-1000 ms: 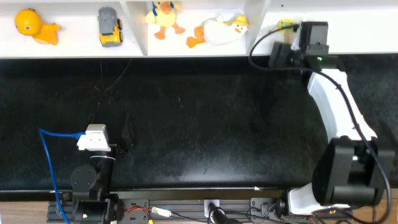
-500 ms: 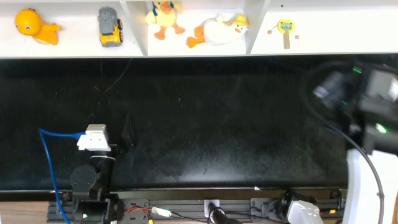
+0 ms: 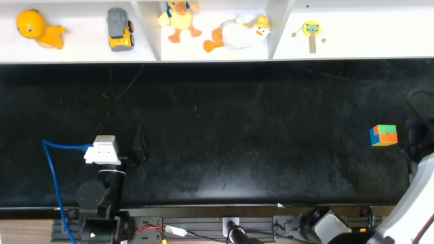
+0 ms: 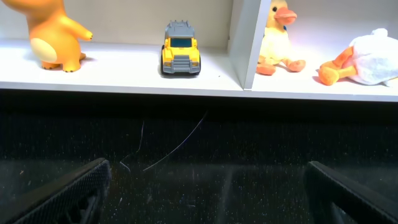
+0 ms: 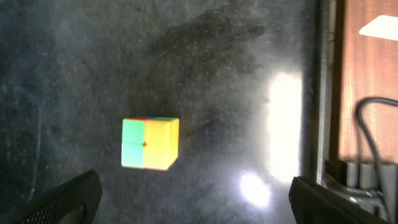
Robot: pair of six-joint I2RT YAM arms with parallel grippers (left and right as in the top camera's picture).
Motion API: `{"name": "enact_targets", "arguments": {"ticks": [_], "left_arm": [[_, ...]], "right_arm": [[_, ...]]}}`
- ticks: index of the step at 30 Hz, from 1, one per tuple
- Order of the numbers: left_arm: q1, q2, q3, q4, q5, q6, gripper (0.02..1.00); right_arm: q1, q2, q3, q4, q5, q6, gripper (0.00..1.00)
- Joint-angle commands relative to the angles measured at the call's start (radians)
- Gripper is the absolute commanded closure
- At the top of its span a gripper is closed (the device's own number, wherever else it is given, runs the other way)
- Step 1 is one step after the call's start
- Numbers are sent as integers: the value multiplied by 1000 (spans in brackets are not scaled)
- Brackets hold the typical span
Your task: Store Toys
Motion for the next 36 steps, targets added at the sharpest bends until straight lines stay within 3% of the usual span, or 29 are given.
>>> {"name": "enact_targets", "arguments": {"ticks": [1,15,26,36], "left_arm": [[-8,-10,-6,1,6,-8,20],[-8,-10,-6,1,6,-8,20],[-8,-10,-6,1,6,-8,20],[-8,-10,-6,1,6,-8,20]], "right_arm": [[-5,95,-6,38,-13,36,3],[29,327,-6,141,-23,25,5],[158,348,-6,221,-16,53,1],[164,349,-45,232,11,77,3]]}}
